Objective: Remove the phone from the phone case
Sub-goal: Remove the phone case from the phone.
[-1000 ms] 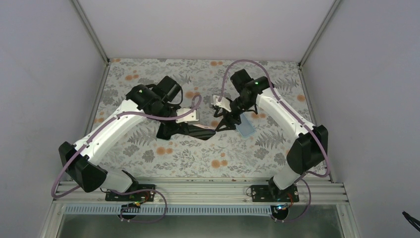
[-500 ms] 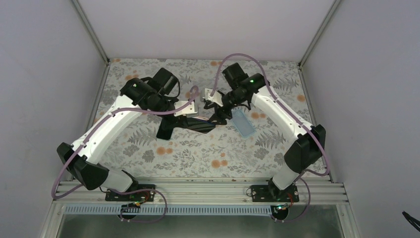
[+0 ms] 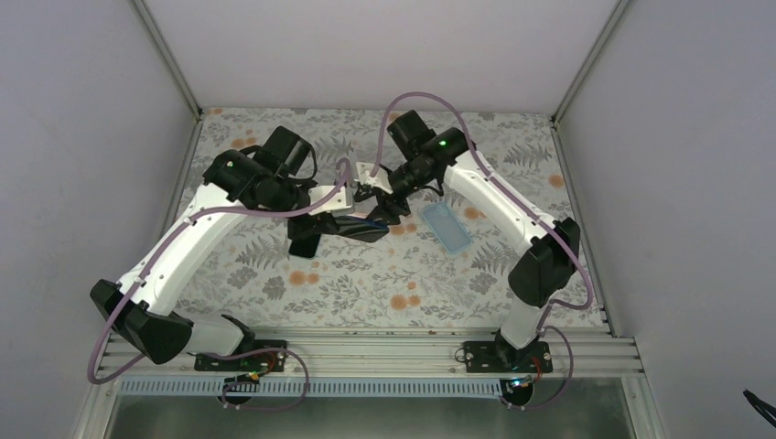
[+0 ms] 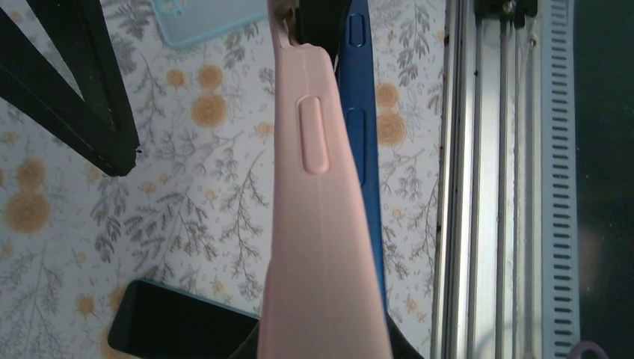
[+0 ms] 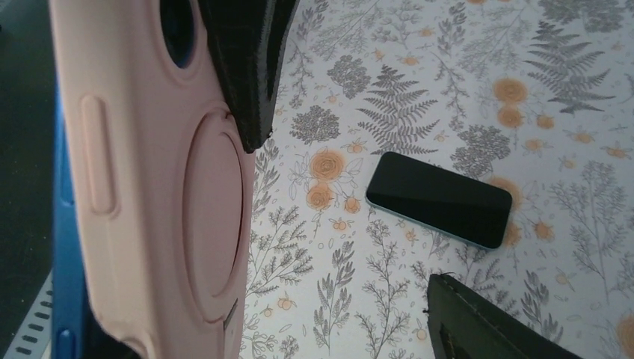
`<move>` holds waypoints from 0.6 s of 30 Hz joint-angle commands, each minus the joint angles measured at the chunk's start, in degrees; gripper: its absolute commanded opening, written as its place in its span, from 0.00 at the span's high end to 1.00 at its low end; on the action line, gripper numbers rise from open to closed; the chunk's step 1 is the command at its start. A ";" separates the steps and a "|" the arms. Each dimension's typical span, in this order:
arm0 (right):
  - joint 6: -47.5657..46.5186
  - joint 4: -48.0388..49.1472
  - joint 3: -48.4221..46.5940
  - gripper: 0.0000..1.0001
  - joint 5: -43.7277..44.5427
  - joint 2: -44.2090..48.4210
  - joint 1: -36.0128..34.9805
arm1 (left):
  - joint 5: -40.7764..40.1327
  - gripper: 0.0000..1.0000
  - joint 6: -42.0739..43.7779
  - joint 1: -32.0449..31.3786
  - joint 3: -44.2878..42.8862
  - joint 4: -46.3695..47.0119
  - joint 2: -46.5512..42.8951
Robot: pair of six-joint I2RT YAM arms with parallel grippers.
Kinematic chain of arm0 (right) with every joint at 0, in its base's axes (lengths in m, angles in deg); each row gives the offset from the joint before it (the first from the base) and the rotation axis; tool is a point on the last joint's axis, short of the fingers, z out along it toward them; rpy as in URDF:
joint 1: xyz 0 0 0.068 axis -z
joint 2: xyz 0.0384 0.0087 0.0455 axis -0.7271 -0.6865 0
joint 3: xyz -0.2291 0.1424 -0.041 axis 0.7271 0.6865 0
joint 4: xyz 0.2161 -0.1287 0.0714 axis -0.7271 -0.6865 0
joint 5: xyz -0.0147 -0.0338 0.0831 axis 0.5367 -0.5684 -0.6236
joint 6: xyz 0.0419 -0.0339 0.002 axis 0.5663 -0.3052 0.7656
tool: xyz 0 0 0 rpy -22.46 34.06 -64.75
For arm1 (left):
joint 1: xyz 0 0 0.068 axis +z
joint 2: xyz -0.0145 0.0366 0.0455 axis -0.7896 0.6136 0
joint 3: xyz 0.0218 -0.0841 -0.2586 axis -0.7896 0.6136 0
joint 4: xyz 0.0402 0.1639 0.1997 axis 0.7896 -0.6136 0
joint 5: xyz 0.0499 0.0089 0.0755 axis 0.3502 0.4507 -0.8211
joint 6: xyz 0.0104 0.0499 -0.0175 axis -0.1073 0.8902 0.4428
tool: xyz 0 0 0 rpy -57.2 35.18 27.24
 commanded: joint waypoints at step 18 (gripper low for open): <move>1.11 -6.52 -2.54 0.91 -13.64 0.84 -15.76 | -4.09 0.98 -7.24 4.20 -5.53 36.84 5.58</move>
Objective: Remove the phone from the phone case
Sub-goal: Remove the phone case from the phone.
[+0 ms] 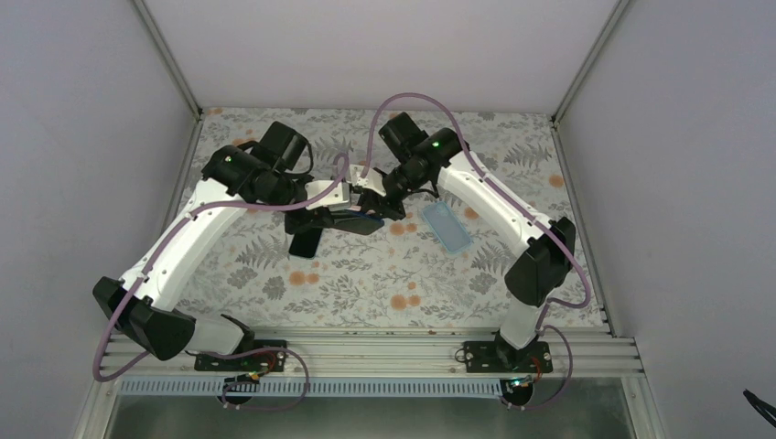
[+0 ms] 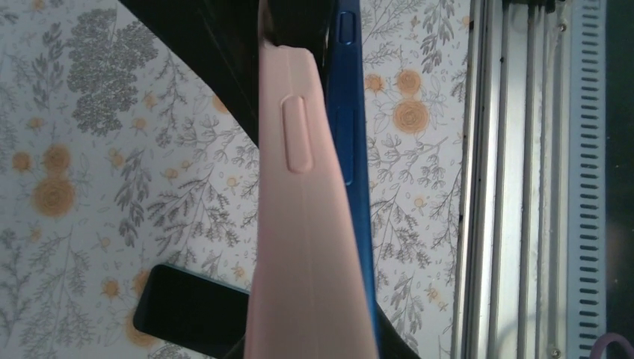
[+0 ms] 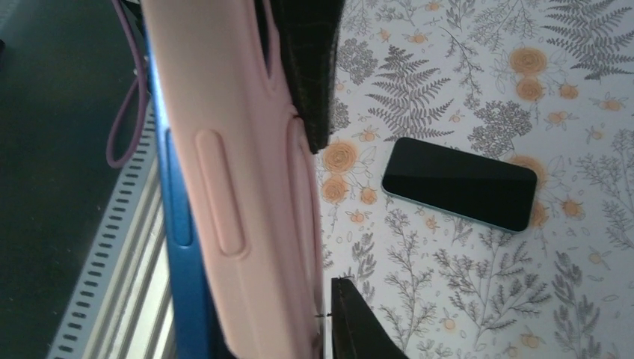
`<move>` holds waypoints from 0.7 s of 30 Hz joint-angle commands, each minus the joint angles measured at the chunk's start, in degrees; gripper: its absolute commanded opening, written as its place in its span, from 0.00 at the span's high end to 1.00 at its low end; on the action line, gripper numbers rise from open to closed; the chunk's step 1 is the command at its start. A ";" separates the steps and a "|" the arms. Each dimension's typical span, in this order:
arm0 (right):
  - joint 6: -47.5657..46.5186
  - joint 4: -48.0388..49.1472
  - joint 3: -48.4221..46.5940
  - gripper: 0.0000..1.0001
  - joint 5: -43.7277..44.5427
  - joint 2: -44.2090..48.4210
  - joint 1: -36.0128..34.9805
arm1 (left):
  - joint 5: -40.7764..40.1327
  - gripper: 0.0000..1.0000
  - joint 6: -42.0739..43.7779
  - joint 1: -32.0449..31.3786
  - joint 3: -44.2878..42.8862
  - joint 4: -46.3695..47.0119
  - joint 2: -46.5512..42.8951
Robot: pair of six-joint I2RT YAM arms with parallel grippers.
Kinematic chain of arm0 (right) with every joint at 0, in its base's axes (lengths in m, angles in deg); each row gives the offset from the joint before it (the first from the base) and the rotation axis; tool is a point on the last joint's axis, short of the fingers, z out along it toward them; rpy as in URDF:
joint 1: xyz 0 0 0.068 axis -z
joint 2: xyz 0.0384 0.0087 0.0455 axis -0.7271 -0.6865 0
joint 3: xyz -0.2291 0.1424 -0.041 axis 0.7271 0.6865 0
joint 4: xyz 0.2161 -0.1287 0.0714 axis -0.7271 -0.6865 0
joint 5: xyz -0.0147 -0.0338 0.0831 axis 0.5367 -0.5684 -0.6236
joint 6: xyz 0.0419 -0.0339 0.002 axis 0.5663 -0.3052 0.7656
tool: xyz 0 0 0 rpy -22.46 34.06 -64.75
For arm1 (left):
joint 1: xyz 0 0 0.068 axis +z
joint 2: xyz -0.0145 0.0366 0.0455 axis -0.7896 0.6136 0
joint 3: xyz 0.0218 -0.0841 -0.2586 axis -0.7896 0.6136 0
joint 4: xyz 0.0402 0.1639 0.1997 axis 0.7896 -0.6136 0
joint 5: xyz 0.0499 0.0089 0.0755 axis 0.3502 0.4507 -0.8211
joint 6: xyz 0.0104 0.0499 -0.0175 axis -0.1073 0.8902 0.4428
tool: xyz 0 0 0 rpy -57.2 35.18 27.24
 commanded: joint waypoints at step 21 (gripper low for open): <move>4.01 3.25 5.81 0.97 -12.40 10.12 1.87 | -10.63 0.04 -7.17 3.96 4.11 33.78 -10.42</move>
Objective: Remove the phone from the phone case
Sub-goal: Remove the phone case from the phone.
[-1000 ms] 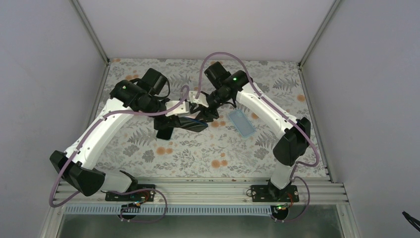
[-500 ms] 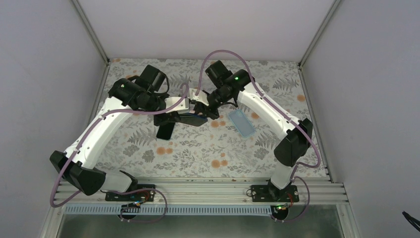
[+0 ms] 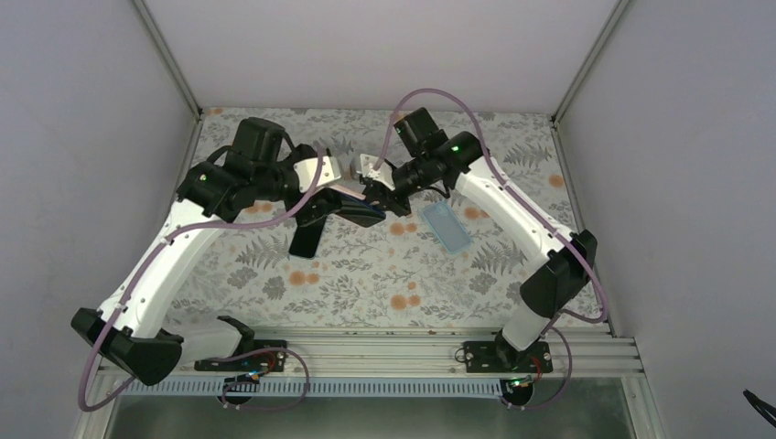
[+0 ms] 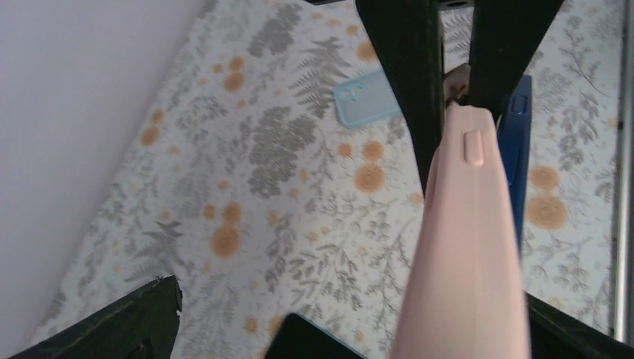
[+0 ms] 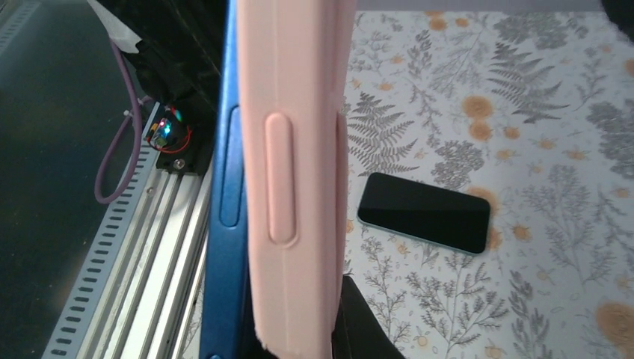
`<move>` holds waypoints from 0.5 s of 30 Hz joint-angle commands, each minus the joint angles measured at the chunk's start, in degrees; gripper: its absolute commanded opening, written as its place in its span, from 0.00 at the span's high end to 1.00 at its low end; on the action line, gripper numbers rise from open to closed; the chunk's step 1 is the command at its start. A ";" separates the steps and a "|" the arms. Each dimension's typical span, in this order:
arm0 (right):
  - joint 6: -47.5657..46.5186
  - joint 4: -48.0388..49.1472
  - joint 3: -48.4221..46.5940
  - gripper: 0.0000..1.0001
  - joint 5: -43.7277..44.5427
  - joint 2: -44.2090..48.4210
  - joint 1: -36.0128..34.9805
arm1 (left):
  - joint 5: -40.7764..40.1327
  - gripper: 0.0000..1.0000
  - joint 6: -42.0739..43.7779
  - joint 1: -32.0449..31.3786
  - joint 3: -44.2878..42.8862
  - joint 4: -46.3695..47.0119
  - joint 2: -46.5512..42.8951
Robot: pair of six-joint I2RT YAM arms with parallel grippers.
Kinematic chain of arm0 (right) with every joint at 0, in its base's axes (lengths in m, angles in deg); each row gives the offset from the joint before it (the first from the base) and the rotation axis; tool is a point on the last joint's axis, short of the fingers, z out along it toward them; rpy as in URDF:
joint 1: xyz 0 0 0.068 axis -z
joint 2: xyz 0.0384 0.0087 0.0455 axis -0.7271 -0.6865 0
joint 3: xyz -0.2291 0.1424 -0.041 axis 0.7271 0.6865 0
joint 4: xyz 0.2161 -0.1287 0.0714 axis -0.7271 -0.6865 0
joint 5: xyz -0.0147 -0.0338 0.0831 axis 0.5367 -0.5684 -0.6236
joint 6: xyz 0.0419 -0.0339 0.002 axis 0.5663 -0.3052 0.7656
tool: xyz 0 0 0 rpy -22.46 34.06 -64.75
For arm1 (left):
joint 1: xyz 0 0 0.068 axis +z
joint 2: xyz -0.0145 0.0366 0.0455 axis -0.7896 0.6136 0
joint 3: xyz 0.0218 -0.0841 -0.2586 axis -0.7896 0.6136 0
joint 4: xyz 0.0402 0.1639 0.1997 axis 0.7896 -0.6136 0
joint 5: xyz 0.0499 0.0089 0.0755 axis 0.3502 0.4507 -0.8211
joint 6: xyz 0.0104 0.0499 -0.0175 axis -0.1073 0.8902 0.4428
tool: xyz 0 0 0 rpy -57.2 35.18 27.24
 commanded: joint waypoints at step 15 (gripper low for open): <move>31.04 29.17 1.40 0.97 12.77 1.40 7.64 | -5.48 0.00 -2.37 1.89 4.07 18.11 -9.67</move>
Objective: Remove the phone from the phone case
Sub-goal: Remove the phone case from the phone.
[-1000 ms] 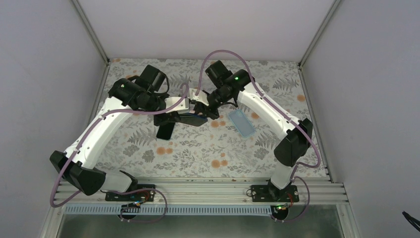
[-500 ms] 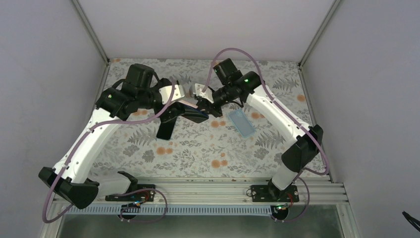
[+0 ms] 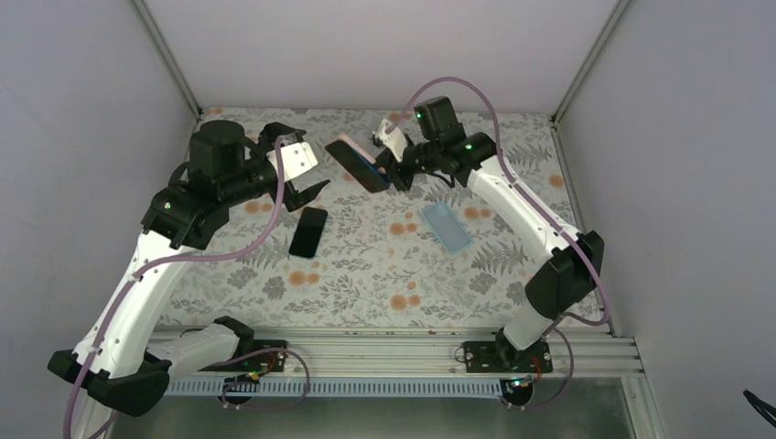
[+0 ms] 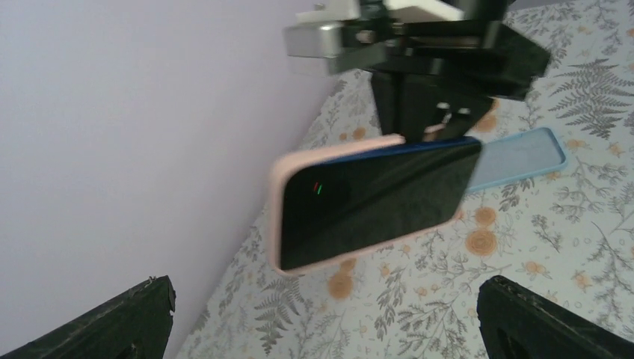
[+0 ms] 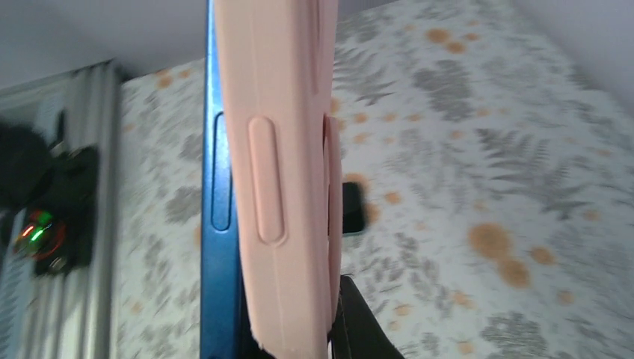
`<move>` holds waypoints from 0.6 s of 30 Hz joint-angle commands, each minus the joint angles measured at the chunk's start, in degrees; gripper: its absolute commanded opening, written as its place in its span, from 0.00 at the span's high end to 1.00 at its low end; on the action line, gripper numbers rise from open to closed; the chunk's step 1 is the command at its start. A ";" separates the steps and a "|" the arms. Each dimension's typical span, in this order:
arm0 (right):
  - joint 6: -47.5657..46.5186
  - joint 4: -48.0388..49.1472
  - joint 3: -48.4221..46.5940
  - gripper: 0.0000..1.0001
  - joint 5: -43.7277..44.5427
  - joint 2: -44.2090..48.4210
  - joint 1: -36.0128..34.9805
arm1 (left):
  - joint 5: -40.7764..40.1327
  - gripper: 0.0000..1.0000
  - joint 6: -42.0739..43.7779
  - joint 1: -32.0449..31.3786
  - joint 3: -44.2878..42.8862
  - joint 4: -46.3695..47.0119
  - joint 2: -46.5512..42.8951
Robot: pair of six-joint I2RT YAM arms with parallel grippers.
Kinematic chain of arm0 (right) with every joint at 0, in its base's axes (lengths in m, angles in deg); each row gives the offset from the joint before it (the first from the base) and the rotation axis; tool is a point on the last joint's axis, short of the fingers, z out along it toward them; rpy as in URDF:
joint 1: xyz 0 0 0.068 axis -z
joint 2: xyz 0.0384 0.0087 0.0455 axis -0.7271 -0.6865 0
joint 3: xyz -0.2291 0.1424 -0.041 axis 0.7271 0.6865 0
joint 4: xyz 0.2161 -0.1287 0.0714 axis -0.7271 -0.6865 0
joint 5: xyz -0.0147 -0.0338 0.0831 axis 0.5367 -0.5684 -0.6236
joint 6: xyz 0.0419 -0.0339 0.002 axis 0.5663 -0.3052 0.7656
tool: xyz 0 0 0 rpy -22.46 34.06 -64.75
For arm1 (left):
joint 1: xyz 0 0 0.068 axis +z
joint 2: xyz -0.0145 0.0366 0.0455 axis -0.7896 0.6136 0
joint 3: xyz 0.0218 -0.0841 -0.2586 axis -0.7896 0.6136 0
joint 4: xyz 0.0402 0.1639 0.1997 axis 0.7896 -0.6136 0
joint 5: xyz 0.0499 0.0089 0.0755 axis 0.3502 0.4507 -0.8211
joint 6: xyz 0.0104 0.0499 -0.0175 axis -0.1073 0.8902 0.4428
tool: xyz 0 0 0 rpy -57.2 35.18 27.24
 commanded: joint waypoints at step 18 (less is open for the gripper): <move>29.04 15.36 -24.48 0.97 25.24 -15.01 1.60 | -16.81 0.18 -4.29 -9.81 15.03 43.92 12.48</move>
